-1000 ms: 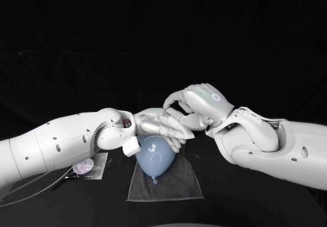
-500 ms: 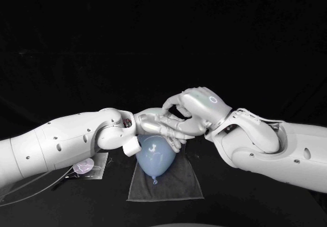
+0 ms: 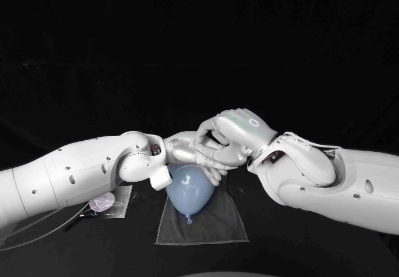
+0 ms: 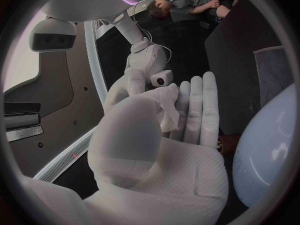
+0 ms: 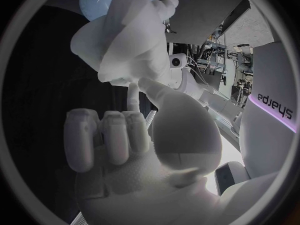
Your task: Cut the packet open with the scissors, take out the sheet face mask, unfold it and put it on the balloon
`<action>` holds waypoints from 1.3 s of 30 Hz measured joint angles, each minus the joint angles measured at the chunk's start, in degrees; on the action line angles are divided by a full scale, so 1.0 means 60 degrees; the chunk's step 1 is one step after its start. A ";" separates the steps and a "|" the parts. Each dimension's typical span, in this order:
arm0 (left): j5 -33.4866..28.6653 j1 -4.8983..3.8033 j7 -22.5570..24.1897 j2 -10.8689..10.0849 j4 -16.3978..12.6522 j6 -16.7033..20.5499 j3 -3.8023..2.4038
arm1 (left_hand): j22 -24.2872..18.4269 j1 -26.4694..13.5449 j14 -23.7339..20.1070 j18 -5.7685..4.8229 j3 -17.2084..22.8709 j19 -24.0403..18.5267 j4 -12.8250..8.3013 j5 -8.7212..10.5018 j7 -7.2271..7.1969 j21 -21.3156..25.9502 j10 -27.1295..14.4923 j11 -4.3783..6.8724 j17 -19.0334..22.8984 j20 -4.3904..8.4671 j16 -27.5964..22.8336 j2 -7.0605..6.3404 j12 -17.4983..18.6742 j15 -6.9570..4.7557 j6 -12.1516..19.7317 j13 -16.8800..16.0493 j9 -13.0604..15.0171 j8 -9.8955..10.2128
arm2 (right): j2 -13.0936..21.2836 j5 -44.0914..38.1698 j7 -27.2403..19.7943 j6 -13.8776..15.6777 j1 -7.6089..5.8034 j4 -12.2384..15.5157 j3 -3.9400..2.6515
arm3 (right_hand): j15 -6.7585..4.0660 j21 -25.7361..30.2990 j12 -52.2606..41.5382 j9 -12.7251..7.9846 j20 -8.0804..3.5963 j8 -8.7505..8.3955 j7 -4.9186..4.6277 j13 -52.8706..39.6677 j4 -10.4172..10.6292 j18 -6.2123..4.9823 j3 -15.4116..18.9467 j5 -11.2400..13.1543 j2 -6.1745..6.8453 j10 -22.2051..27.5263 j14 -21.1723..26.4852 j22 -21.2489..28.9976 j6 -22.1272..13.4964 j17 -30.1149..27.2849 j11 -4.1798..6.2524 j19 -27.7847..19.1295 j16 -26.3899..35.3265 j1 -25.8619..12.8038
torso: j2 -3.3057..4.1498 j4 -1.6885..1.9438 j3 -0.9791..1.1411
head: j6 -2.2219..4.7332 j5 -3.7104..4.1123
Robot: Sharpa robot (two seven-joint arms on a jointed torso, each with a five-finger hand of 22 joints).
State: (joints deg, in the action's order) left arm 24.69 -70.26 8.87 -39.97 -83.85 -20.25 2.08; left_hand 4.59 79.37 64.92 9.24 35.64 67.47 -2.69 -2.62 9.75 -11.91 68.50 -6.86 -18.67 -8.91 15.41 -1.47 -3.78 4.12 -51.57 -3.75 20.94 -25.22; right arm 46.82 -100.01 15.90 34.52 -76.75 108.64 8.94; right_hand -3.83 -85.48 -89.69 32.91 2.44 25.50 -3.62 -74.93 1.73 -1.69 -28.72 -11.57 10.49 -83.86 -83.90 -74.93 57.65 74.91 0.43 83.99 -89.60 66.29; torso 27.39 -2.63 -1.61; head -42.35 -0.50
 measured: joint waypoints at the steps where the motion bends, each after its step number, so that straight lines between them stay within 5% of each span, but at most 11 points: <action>1: 0.0004 0.0000 0.0000 0.0000 0.0000 0.0001 0.0000 | 0.0000 0.0000 0.0000 0.0000 0.0000 0.0000 0.0000 0.0000 0.0010 0.0000 0.0000 0.0000 -0.0006 0.0000 0.0000 0.0000 0.0000 0.0000 -0.0010 0.0000 0.0000 0.0004 | -0.0014 -0.0001 0.0021 -0.0049 0.0001 -0.0013 0.0002 | -0.0014 0.0000 0.0000 0.0060 -0.0036 0.0000 0.0028 0.0001 -0.0004 0.0001 -0.0056 -0.0076 0.0016 -0.0015 0.0012 -0.0001 -0.0028 0.0000 0.0016 -0.0002 -0.0005 0.0040 | 0.0000 -0.0001 -0.0001 | -0.0005 -0.0002; 18: 0.0083 0.0011 -0.0071 -0.0013 0.0015 0.0046 0.0016 | -0.0001 0.0000 -0.0002 -0.0003 0.0000 0.0000 0.0000 0.0000 0.0015 0.0000 0.0000 0.0000 -0.0012 0.0000 0.0000 -0.0001 0.0000 0.0002 -0.0015 0.0000 0.0000 0.0033 | -0.0132 -0.0054 0.0181 -0.0484 -0.0006 -0.0121 -0.0008 | -0.0046 0.0002 -0.0019 0.0323 -0.0066 0.0001 0.0016 0.0000 0.0076 0.0001 -0.0206 -0.0045 -0.0003 -0.0029 -0.0020 0.0001 -0.0082 0.0007 0.0032 -0.0001 -0.0033 0.0098 | -0.0003 -0.0001 -0.0002 | -0.0041 -0.0013; 24: 0.0084 0.0003 -0.0078 -0.0026 0.0032 0.0096 0.0002 | -0.0001 -0.0014 -0.0003 0.0086 0.0000 0.0000 0.0000 0.0000 0.0014 0.0000 0.0000 0.0000 -0.0010 0.0000 0.0001 -0.0014 0.0000 0.0003 -0.0014 0.0000 0.0000 0.0013 | -0.0140 -0.0156 0.0160 -0.0473 0.0005 -0.0112 0.0013 | -0.0045 0.0002 -0.0018 0.0730 -0.0065 0.0052 0.0035 -0.0003 -0.0105 0.0001 -0.1669 0.0409 -0.0694 -0.0011 -0.0020 0.0005 -0.0214 0.0006 0.0048 -0.0001 -0.0026 0.0546 | -0.0005 -0.0001 0.0000 | -0.0038 0.0006; 29: 0.0080 -0.0004 -0.0069 -0.0020 0.0016 0.0111 -0.0005 | -0.0001 -0.0013 -0.0004 0.0096 0.0000 0.0000 0.0000 0.0000 0.0013 -0.0034 0.0000 0.0000 -0.0011 0.0000 0.0001 -0.0013 0.0000 0.0005 -0.0013 0.0000 0.0000 -0.0005 | -0.0025 -0.0219 0.0129 -0.0227 0.0012 -0.0069 0.0018 | -0.0045 0.0003 -0.0017 0.0821 -0.0065 0.0052 -0.0003 -0.0004 -0.0231 0.0001 -0.2432 0.0722 -0.0841 -0.0011 -0.0019 0.0004 -0.0214 -0.0002 0.0048 -0.0002 -0.0010 0.0446 | -0.0004 0.0001 0.0003 | -0.0020 0.0020; 39: 0.0081 0.0000 -0.0060 -0.0036 -0.0001 0.0113 0.0002 | -0.0001 0.0014 0.0005 0.0094 0.0000 0.0000 0.0000 0.0020 -0.0003 -0.0034 0.0000 0.0000 -0.0022 -0.0001 0.0001 0.0014 0.0000 -0.0004 0.0003 0.0000 0.0000 -0.0005 | 0.0705 -0.0079 -0.0114 0.0757 0.0009 0.0204 -0.0011 | -0.0044 0.0011 -0.0016 0.0816 -0.0064 0.0052 -0.0003 -0.0001 -0.0381 0.0001 -0.2623 0.1012 -0.0976 -0.0010 -0.0019 -0.0001 -0.0214 0.0000 0.0048 -0.0003 -0.0034 0.0310 | -0.0005 -0.0002 0.0003 | 0.0005 0.0029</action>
State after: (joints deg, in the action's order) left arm 25.17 -70.26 8.51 -40.19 -83.86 -19.57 2.09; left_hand 4.58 79.46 64.94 9.80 35.64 67.46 -2.69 -2.50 9.73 -12.11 68.49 -6.86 -18.80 -8.91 15.42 -1.38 -3.78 4.10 -51.55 -3.76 20.94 -25.25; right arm 51.05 -100.49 15.21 39.06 -76.69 109.86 8.88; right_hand -4.10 -85.41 -89.79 37.80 2.06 25.81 -3.64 -74.93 -0.55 -1.68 -44.46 -5.50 4.63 -83.92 -84.01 -74.94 56.37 74.91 0.72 83.97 -89.80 68.15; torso 27.36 -2.64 -1.59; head -42.32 -0.32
